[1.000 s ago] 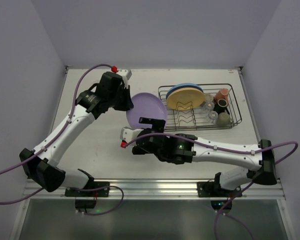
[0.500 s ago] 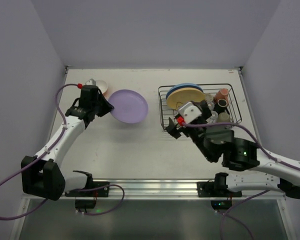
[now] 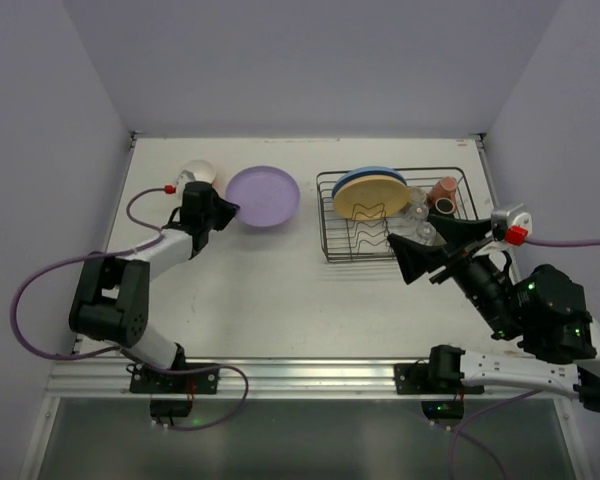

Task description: Unload the mixed dishes from the dish rack

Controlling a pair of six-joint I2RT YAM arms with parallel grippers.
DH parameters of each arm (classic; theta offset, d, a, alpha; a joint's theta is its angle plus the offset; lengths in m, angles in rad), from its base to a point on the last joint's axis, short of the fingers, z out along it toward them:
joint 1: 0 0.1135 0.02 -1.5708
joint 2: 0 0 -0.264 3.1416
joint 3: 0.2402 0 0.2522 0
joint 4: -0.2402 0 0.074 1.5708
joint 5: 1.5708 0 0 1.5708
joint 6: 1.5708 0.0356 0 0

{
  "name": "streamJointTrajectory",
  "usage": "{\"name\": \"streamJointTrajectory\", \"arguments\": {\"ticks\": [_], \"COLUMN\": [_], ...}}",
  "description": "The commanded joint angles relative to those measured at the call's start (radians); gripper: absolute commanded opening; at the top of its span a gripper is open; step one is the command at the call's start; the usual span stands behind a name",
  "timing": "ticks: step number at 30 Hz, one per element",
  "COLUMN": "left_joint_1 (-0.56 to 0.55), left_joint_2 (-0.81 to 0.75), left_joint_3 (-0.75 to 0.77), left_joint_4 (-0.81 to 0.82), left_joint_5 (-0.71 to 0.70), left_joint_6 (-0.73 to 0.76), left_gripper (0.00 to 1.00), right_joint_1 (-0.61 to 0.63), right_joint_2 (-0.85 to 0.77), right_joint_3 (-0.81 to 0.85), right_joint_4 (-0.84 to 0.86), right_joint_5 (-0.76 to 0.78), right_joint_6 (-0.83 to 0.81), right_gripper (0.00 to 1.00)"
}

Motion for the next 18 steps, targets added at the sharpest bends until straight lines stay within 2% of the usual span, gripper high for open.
{"name": "streamJointTrajectory", "arguments": {"ticks": [1, 4, 10, 14, 17, 18], "left_joint_1": [0.009, 0.009, 0.01, 0.01, 0.012, 0.012], "left_joint_2": [0.074, 0.127, 0.217, 0.256, 0.285, 0.288], "left_joint_3": [0.02, 0.014, 0.061, 0.083, 0.109, 0.11], "left_joint_4": [0.149, 0.206, 0.195, 0.153, 0.122, 0.12], "left_joint_5": [-0.046, -0.051, -0.057, -0.08, -0.076, -0.074], "left_joint_6": [-0.068, -0.058, -0.032, -0.031, -0.026, -0.025], "left_gripper": [0.0, 0.0, 0.01, 0.13, 0.25, 0.39], "right_joint_1": [0.0, -0.002, 0.0, 0.0, -0.002, 0.0], "right_joint_2": [-0.01, 0.002, 0.026, 0.02, 0.051, 0.071], "right_joint_3": [-0.005, -0.002, -0.012, -0.037, -0.037, -0.011], "right_joint_4": [-0.027, -0.048, -0.082, -0.079, -0.114, -0.144], "right_joint_5": [-0.048, -0.054, -0.059, -0.056, 0.003, 0.032], "right_joint_6": [0.095, 0.1, 0.11, 0.127, 0.155, 0.173], "right_gripper": [0.99, 0.99, 0.99, 0.99, 0.99, 0.99]}}
